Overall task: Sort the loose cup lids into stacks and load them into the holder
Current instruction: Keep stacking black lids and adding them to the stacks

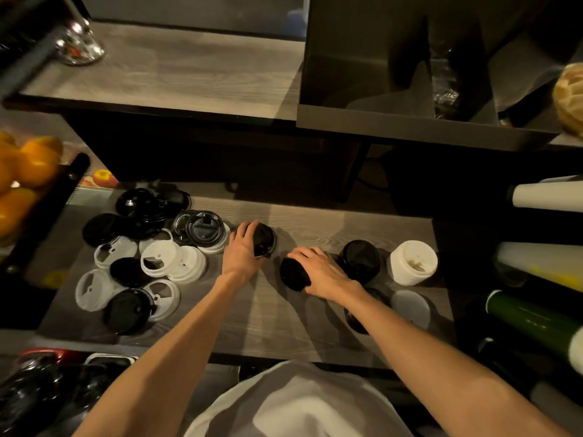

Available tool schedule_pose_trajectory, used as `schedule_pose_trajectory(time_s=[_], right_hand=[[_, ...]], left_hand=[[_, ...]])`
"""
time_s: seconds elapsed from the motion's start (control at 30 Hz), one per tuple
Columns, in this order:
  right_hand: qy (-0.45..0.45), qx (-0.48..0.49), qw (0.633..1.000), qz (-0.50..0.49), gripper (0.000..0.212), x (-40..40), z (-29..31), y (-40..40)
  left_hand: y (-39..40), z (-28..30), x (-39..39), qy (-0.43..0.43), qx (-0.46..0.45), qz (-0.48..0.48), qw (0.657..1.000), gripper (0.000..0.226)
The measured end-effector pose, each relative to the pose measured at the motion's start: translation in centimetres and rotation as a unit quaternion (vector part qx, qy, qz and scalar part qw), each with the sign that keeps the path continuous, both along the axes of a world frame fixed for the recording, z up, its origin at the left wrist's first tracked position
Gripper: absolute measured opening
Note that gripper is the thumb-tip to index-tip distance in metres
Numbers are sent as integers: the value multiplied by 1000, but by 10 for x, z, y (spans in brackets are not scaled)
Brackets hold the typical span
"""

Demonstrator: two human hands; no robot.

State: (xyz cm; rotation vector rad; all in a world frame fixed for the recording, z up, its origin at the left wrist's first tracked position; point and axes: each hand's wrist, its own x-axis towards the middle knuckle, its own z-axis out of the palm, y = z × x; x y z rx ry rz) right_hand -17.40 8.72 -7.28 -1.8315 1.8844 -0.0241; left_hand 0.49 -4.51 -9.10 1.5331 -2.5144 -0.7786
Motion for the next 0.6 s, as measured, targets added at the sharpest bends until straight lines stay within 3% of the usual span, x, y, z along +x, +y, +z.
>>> schedule_pose_trajectory(time_s=[0.1,0.2,0.33,0.5,0.6], right_hand=[[-19,1,999,-38,91,-5,3,6],[-107,-29,985,-136,87,-8,12,14],[-292,-54,913,-281,71,-7,42,21],[-478,-35,800,-361,62,-8,71,22],[-479,-17,802,-356,59,-8,77,20]], left_hand=[[-3,2,-1,2,-14,6,1000,89],[-1,6,0,38,-6,12,999,87],[12,19,6,146,4,17,989,88],[31,44,9,214,63,-50,974,84],[40,67,10,259,105,-76,957,87]])
